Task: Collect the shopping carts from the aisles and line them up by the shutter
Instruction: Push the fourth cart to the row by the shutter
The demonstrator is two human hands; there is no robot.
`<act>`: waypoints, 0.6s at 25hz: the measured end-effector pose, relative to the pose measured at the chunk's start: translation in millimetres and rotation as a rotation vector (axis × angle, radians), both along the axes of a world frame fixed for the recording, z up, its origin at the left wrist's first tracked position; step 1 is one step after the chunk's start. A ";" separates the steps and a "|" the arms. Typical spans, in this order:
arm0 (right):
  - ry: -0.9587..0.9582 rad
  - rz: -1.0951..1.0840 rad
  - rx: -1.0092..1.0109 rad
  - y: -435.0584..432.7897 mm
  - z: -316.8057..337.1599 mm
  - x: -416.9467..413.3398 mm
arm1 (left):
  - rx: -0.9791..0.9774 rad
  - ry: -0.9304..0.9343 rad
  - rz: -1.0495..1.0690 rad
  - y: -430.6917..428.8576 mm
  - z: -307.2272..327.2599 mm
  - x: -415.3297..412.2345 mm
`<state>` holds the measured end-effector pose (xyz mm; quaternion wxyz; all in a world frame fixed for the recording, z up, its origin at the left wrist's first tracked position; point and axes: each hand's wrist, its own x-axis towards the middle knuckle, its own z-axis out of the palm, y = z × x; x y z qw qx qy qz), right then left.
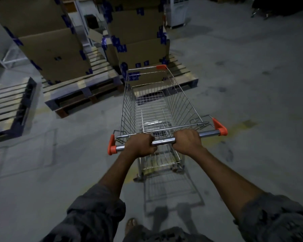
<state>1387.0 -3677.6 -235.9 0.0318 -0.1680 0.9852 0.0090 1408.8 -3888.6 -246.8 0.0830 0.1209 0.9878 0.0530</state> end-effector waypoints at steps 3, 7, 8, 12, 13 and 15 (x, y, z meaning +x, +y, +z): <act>-0.001 -0.037 -0.005 23.3 -0.8 -4.7 | -0.009 0.004 -0.041 21.6 -2.1 -12.8; 0.005 -0.098 -0.021 45.3 -5.3 -11.4 | -0.021 -0.005 -0.091 44.0 -3.7 -32.5; 0.010 -0.116 -0.018 50.8 -5.6 -13.9 | -0.024 -0.002 -0.114 49.8 -3.4 -38.7; 0.013 -0.190 -0.022 71.7 -7.8 -22.6 | 0.010 0.002 -0.191 70.3 -1.2 -60.8; 0.016 -0.216 -0.025 76.1 -8.0 -25.0 | 0.025 -0.007 -0.209 75.0 -2.4 -68.2; 0.017 -0.253 -0.042 83.5 -7.9 -28.1 | 0.041 -0.023 -0.221 83.2 -2.7 -76.4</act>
